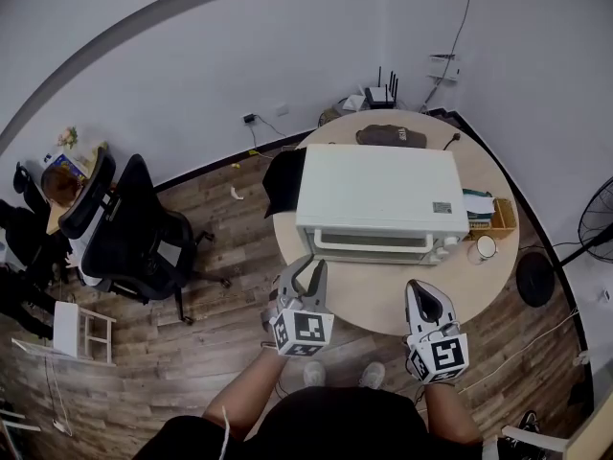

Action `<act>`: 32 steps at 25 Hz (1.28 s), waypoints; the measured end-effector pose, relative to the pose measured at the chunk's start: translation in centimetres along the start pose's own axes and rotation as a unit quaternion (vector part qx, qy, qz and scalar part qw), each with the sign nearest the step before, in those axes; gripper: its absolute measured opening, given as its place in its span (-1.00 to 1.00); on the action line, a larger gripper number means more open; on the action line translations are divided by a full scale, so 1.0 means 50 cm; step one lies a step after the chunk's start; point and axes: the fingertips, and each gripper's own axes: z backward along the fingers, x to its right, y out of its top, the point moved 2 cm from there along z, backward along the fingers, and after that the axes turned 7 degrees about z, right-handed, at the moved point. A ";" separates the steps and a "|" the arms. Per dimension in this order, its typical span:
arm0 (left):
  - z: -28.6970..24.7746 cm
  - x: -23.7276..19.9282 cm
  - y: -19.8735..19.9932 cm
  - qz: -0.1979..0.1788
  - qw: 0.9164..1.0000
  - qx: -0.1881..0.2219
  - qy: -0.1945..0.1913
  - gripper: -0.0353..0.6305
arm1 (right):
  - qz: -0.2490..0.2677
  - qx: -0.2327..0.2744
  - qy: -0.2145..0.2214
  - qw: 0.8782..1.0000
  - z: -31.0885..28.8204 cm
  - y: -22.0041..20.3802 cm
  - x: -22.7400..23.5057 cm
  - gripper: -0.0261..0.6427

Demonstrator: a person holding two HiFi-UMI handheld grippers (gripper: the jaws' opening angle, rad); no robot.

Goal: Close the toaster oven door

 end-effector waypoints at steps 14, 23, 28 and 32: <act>0.059 0.026 0.029 0.206 0.975 0.059 -0.061 -0.87 | 0.053 -0.014 0.017 0.998 -0.020 0.025 -0.011 -0.94; 0.058 0.018 0.008 0.210 0.974 0.049 -0.064 -0.87 | 0.037 -0.015 0.008 0.999 -0.022 0.022 -0.004 -0.94; 0.058 0.031 0.015 0.194 0.977 0.052 -0.071 -0.87 | 0.036 -0.021 0.005 0.999 -0.015 0.015 -0.004 -0.94; 0.056 0.044 0.018 0.189 0.978 0.050 -0.077 -0.87 | 0.033 -0.017 0.002 0.999 -0.008 0.011 -0.002 -0.94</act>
